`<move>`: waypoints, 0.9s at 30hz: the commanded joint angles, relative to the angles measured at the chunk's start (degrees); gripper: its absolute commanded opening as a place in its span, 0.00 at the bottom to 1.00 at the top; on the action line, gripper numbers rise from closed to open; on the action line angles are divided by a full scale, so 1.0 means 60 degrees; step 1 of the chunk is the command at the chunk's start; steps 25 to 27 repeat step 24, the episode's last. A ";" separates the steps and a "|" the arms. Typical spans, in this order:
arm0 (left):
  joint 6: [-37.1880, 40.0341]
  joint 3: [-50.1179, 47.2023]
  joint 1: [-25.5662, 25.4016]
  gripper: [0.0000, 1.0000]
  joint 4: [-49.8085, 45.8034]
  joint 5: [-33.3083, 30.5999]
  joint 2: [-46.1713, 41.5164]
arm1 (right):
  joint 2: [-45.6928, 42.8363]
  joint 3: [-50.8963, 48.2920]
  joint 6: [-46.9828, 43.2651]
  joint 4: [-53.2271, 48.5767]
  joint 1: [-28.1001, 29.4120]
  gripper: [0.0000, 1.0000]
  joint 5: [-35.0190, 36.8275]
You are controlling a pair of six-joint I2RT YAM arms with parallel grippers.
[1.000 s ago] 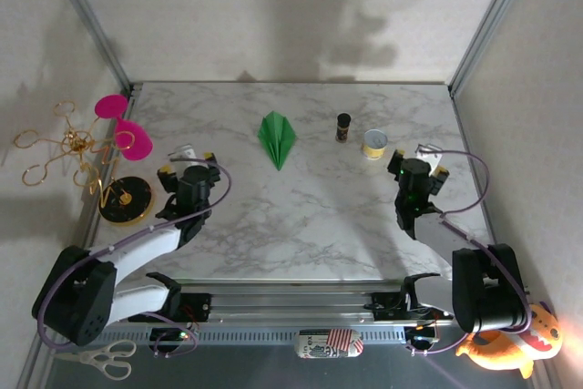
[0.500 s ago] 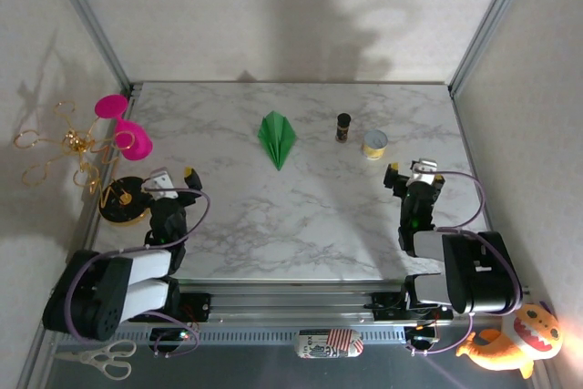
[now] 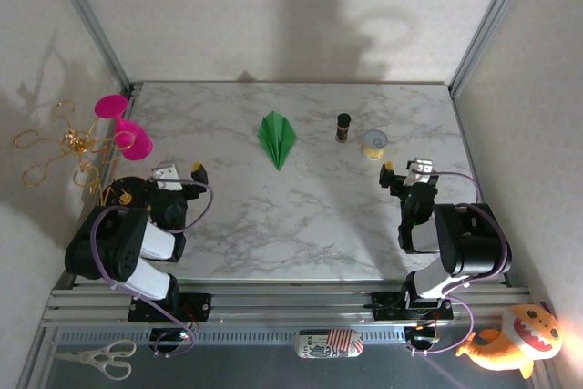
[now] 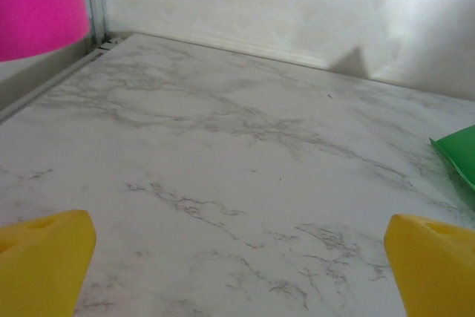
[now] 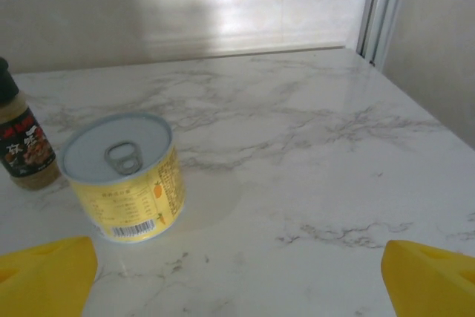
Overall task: Fold a paper plane with a square sheet of paper (pick it up from the middle)
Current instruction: Reset both arms
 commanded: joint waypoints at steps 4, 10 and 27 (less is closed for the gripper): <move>-0.0019 0.0952 -0.0063 0.99 -0.0867 -0.0157 0.0070 | 0.0026 0.0300 -0.0106 0.0305 -0.0141 0.99 -0.0244; -0.0016 0.0951 -0.0066 0.99 -0.0877 -0.0180 0.0056 | 0.0036 0.0292 -0.0088 0.0323 -0.0158 0.99 -0.0265; -0.0016 0.1023 -0.0081 0.99 -0.0983 -0.0184 0.0079 | 0.0025 0.0290 -0.0084 0.0338 -0.0178 0.99 -0.0279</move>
